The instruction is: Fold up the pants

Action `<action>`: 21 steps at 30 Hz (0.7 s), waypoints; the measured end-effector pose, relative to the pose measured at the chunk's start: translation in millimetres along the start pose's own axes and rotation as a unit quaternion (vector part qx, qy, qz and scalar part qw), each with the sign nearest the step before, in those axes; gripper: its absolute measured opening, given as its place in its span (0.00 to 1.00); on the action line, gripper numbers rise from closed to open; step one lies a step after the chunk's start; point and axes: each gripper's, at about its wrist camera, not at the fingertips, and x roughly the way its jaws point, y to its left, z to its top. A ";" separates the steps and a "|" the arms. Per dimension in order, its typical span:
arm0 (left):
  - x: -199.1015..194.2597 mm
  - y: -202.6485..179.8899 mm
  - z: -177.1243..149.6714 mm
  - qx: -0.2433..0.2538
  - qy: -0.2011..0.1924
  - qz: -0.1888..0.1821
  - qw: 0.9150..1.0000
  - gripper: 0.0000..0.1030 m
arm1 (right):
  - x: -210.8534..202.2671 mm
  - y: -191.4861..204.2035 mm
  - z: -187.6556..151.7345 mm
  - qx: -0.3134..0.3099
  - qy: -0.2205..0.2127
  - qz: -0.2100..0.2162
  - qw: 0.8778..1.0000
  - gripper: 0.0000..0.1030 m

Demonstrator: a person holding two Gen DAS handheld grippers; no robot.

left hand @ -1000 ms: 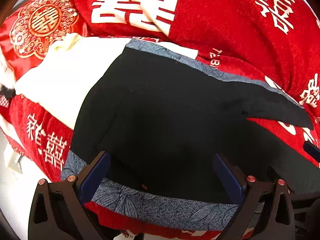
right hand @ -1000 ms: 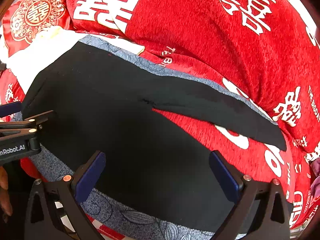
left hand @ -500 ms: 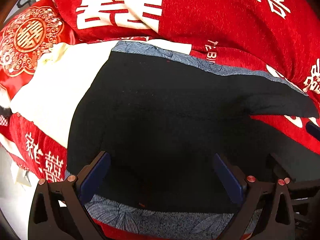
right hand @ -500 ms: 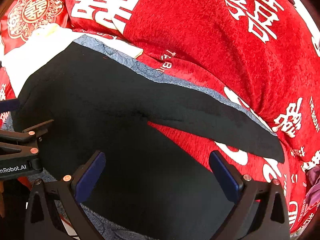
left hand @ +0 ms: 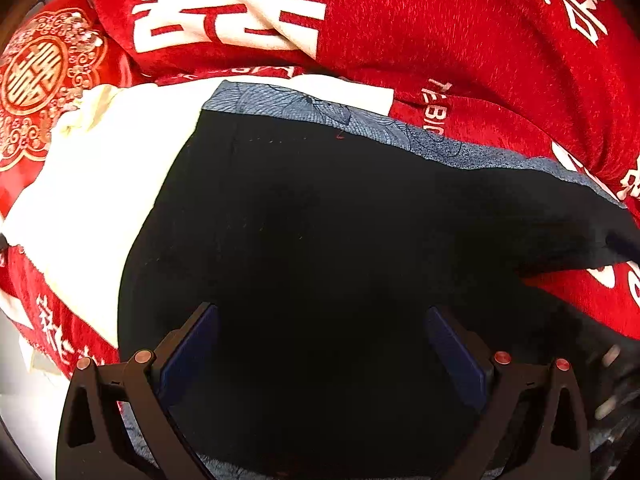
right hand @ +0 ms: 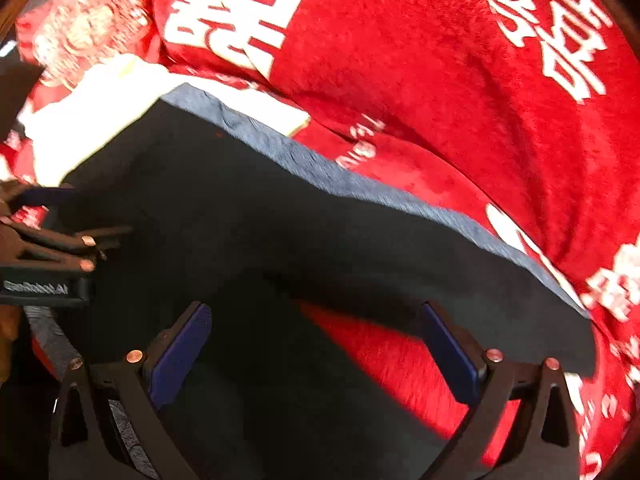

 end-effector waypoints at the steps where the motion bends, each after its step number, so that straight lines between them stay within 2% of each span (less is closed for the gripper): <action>1: 2.4 -0.8 2.5 0.001 0.002 -0.001 1.000 1.00 | -1.7 -10.7 10.1 0.002 -0.008 0.027 1.000 1.00; 5: 14.7 -3.9 12.8 0.003 0.006 0.003 1.000 1.00 | 2.5 -48.1 30.1 0.013 -0.008 0.104 0.994 1.00; 7: 21.1 -3.0 17.4 -0.001 0.010 0.002 1.000 1.00 | 13.2 -57.5 46.9 -0.001 -0.008 0.130 0.991 1.00; 11: 33.5 0.5 24.5 -0.009 0.015 0.008 1.000 1.00 | 60.6 -50.8 79.7 -0.051 0.040 0.160 0.985 1.00; 14: 38.0 -2.5 27.1 0.002 0.010 0.019 1.000 1.00 | 103.2 -47.6 102.3 -0.105 0.064 0.194 0.973 1.00; 21: 49.3 0.3 31.0 0.001 0.012 0.031 0.999 1.00 | 173.1 -54.3 116.5 -0.152 0.122 0.276 0.941 1.00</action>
